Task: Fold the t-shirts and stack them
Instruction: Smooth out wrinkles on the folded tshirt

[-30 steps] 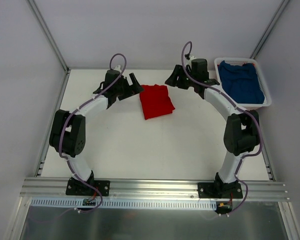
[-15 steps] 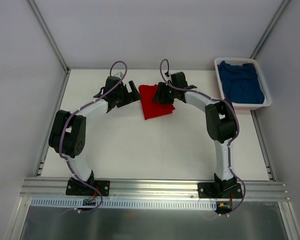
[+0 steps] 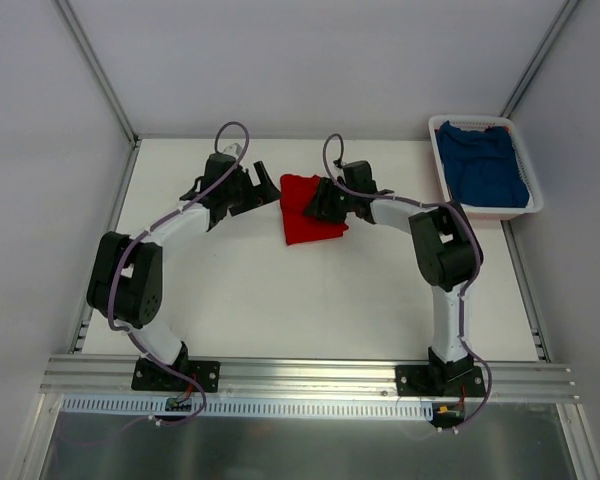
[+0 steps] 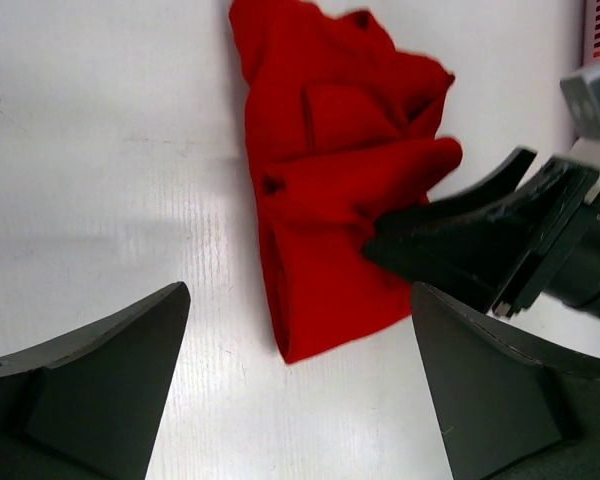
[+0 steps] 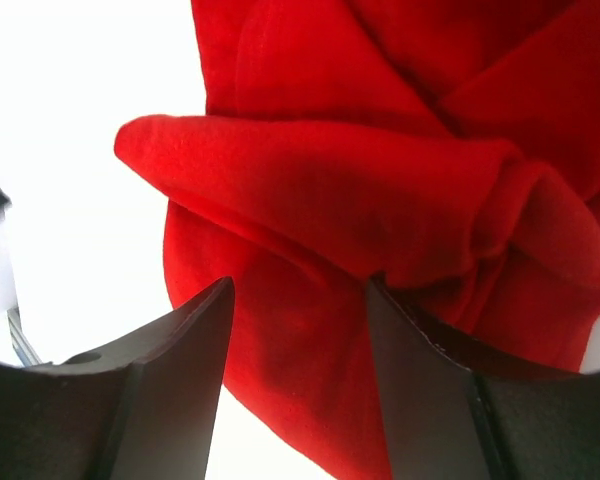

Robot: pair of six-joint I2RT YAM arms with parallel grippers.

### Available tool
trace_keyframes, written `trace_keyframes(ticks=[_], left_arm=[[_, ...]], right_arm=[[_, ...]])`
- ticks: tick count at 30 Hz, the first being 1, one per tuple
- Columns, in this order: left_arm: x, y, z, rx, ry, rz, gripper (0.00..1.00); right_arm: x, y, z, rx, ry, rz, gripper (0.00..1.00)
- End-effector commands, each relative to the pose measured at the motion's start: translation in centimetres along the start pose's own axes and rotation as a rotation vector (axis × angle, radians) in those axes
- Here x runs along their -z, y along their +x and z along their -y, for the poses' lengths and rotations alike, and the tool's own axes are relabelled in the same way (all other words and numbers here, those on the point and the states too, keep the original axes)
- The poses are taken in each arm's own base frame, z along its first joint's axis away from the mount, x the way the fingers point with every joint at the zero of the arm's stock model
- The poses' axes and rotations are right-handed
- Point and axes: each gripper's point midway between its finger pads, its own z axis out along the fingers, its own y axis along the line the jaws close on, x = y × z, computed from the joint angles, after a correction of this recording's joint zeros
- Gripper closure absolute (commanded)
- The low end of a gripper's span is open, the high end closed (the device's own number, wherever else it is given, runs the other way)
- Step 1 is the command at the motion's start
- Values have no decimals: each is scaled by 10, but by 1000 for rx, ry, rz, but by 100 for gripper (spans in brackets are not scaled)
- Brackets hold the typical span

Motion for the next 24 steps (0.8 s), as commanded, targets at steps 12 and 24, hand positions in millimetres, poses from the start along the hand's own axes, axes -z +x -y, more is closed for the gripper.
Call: trace_keyframes(ticks=[12,24], left_arm=[[43,-12,15,-5,43,76,6],[67,9,7,26,43,74,6]], right_arm=[[72,127,-43,10,37,-21,41],[104,187,-47,40,62,-43,41]])
